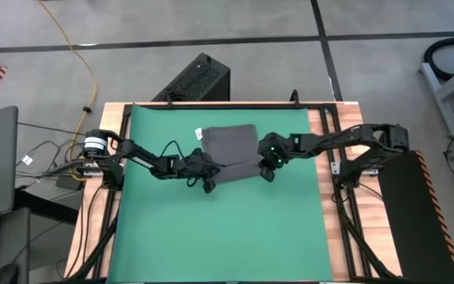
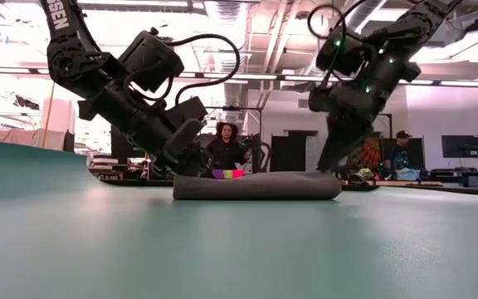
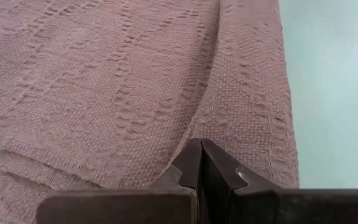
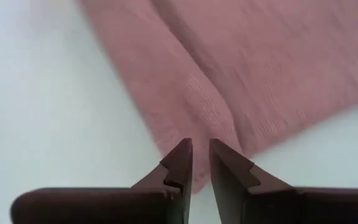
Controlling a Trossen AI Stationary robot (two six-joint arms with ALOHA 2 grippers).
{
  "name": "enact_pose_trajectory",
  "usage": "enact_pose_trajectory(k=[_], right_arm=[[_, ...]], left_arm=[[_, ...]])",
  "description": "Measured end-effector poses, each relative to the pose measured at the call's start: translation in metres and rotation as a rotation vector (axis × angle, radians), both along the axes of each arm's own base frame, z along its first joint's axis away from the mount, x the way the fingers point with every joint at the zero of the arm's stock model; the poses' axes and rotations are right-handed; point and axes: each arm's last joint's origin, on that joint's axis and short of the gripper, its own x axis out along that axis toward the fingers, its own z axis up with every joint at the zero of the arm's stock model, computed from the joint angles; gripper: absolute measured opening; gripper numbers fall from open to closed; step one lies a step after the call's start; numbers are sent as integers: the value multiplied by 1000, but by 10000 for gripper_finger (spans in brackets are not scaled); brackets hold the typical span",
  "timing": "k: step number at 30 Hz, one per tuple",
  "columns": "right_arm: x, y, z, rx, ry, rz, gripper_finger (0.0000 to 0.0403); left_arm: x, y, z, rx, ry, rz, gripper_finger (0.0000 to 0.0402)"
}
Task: Roll towel into tight, uniform cylinder
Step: Roll the gray towel
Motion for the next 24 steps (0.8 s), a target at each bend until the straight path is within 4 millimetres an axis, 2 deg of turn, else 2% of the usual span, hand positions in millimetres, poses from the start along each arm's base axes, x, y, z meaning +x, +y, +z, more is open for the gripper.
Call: enact_pose_trajectory(k=[3, 6, 9, 12, 17, 24], right_arm=[[-3, 4, 14, -38, -70, 139, 85], [-6, 15, 24, -159, -88, 321, 106], [-9, 28, 23, -299, -61, 537, 148], [-5, 36, 19, -441, -38, 657, 197], [2, 39, 2, -645, 115, 722, 249], [13, 30, -22, -677, 201, 701, 254]], left_arm=[[0, 0, 0, 3, 4, -3, 0], [-1, 0, -1, 1, 19, -2, 0], [-2, 0, -3, 0, 37, -2, 0], [-3, 0, -4, -2, 55, -2, 0], [-4, 0, -5, -11, 65, 1, 0], [-4, 0, -6, -11, 67, 2, 0]])
